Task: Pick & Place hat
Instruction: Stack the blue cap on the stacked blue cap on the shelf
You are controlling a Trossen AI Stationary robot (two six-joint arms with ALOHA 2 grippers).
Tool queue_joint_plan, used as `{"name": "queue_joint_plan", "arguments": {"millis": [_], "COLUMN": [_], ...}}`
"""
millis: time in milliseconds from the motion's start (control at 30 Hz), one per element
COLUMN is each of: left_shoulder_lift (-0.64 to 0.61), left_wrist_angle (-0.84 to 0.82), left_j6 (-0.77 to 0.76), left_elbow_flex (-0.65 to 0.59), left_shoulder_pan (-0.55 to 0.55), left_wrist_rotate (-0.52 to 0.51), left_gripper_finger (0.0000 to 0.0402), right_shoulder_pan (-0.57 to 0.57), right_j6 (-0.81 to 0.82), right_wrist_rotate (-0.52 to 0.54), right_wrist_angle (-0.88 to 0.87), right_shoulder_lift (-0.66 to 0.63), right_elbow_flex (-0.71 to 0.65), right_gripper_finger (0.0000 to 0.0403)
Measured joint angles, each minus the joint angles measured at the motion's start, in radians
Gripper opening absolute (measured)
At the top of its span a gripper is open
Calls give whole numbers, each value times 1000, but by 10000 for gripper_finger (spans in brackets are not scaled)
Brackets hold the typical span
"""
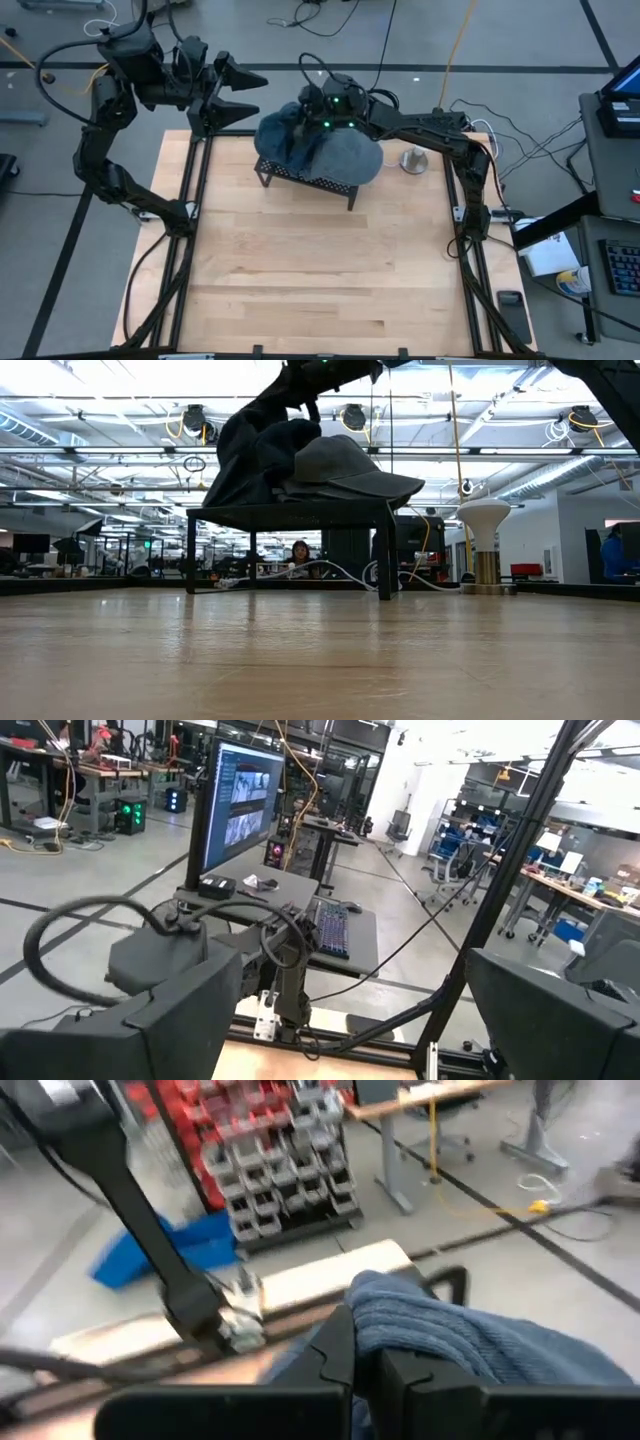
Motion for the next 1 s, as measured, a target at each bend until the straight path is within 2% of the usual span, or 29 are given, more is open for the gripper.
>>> {"name": "queue_joint_plan", "arguments": {"millis": [133, 333, 767, 1000], "left_shoulder_lift": [0, 0, 0, 0], "left_wrist_angle": [-2, -6, -9, -9], "left_j6": [12, 21, 23, 21], "left_elbow_flex": [0, 0, 0, 0], "left_shoulder_pan": [0, 0, 0, 0], "left_wrist_rotate": [0, 5, 5, 5], "left_gripper_finger": [390, 390, 390, 390], "right_shoulder_pan": [-1, -10, -6, -5], "right_j6": [-95, -114, -162, -217], "right_wrist_rotate": [43, 44, 44, 43], "right_wrist_angle": [-46, -167, -129, -129], "right_shoulder_lift": [-26, -53, -50, -51], "right_elbow_flex": [1, -4, -167, -184], "right_gripper_finger": [0, 0, 2, 44]}}
